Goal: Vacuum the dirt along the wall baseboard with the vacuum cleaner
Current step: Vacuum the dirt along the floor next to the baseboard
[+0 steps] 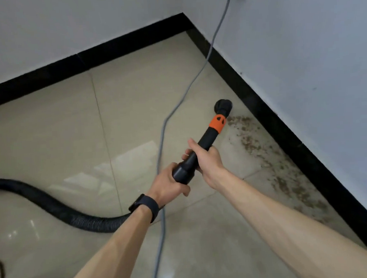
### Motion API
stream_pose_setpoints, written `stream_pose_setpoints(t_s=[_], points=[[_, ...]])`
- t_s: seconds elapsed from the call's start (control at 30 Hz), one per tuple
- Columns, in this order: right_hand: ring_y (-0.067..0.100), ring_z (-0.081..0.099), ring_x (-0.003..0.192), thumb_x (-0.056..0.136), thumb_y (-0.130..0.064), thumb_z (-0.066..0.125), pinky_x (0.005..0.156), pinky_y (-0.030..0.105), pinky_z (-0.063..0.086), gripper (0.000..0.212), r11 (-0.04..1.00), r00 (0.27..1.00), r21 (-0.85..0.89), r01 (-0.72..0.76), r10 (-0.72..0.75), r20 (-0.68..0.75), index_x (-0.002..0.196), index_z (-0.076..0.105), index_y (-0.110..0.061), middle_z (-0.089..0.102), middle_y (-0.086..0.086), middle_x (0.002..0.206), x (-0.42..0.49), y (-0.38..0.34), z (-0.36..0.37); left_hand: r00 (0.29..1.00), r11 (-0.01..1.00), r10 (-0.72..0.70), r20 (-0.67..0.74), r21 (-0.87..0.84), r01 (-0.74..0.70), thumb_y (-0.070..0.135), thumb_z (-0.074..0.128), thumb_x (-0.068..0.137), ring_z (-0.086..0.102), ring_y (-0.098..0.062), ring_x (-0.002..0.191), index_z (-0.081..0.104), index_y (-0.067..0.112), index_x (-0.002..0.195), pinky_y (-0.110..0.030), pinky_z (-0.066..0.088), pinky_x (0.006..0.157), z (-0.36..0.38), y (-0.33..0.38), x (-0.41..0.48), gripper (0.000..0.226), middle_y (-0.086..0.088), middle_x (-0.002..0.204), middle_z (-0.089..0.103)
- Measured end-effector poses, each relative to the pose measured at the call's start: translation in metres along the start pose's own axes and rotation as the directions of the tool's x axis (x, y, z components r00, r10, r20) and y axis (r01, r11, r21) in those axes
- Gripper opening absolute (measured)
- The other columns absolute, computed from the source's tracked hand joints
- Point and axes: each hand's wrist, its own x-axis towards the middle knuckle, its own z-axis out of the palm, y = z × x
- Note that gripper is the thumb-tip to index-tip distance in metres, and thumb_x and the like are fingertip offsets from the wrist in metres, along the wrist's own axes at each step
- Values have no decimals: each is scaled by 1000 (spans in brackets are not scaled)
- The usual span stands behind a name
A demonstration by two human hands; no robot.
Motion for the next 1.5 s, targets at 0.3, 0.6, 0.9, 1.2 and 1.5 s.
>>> stream_pose_setpoints(t_s=[0.3, 0.6, 0.9, 1.2, 1.5], points=[[15, 52, 43, 99, -14, 63, 51, 31, 52, 20, 965, 980, 227, -135, 164, -116, 107, 45, -10, 51, 0, 61, -4, 17, -18, 999, 997, -19, 26, -68, 21, 49, 87, 55, 65, -12, 80, 55, 30, 99, -27, 50, 66, 34, -30, -26, 57, 5, 93, 68], [24, 67, 57, 91, -15, 70, 59, 35, 57, 22, 928, 963, 272, -254, 268, -15, 104, 54, -8, 60, 4, 63, -20, 40, -21, 997, 979, 53, -52, 200, -41, 45, 63, 60, 54, -7, 60, 48, 34, 83, -23, 34, 49, 47, -41, -32, 30, 9, 68, 57], [17, 52, 44, 89, -1, 68, 51, 31, 53, 16, 925, 933, 343, -165, 259, -249, 83, 55, -9, 52, 2, 57, -46, 56, -25, 989, 968, -1, 151, 250, -37, 43, 65, 56, 59, -10, 68, 56, 35, 82, -25, 40, 56, 22, -74, -52, 28, 8, 73, 62], [16, 42, 37, 87, 3, 60, 45, 27, 43, 21, 932, 901, 352, -84, 222, -373, 78, 48, -11, 45, 0, 48, -59, 69, -32, 998, 937, 51, 34, 344, -59, 41, 72, 72, 60, -21, 72, 59, 30, 88, -29, 46, 61, 47, -85, -69, 24, 5, 74, 63], [15, 44, 40, 85, 1, 61, 49, 27, 45, 19, 943, 949, 281, -177, 239, -204, 78, 49, -11, 45, 1, 51, -4, 14, -23, 994, 889, 103, 48, 443, -113, 44, 62, 70, 53, -16, 60, 49, 32, 84, -26, 35, 51, 40, -42, -21, 23, 10, 67, 53]])
